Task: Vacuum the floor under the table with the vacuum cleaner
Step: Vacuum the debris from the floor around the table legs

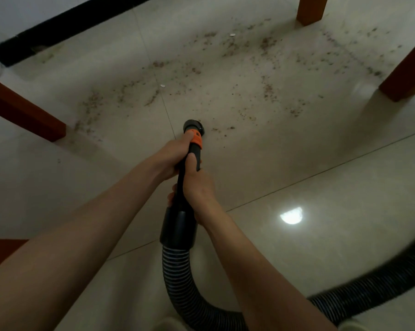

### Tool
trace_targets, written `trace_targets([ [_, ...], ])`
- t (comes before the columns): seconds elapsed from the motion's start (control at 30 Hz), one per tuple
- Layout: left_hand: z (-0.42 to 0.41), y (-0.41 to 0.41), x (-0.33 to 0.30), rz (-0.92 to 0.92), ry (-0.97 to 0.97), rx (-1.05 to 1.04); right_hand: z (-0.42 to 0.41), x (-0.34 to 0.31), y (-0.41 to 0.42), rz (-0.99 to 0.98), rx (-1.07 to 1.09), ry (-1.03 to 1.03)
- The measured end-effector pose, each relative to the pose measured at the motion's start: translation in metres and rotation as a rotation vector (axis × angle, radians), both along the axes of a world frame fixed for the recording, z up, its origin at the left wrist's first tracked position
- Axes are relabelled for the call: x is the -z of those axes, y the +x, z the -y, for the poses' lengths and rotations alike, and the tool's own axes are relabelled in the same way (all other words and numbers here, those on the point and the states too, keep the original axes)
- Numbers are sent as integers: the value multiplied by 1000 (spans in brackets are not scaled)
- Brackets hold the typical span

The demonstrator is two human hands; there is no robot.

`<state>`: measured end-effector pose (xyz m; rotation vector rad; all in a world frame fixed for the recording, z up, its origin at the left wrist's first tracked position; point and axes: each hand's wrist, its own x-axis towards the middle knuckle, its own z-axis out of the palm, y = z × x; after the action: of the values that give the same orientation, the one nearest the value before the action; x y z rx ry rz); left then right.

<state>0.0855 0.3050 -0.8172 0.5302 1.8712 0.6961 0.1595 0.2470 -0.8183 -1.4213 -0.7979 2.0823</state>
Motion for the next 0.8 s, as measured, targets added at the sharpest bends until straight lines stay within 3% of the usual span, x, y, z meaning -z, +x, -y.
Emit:
trace_targets([
  [0.23,-19,-2,2,13,4,-9,-18,6,-8,51,11,35],
  [0.4,-35,-9,4,-30,17,-56,-39,7,-8,-43,-37,-25],
  [0.8,-69,-16,11,-63,35,-97,-75,19,-20,-54,-22,11],
])
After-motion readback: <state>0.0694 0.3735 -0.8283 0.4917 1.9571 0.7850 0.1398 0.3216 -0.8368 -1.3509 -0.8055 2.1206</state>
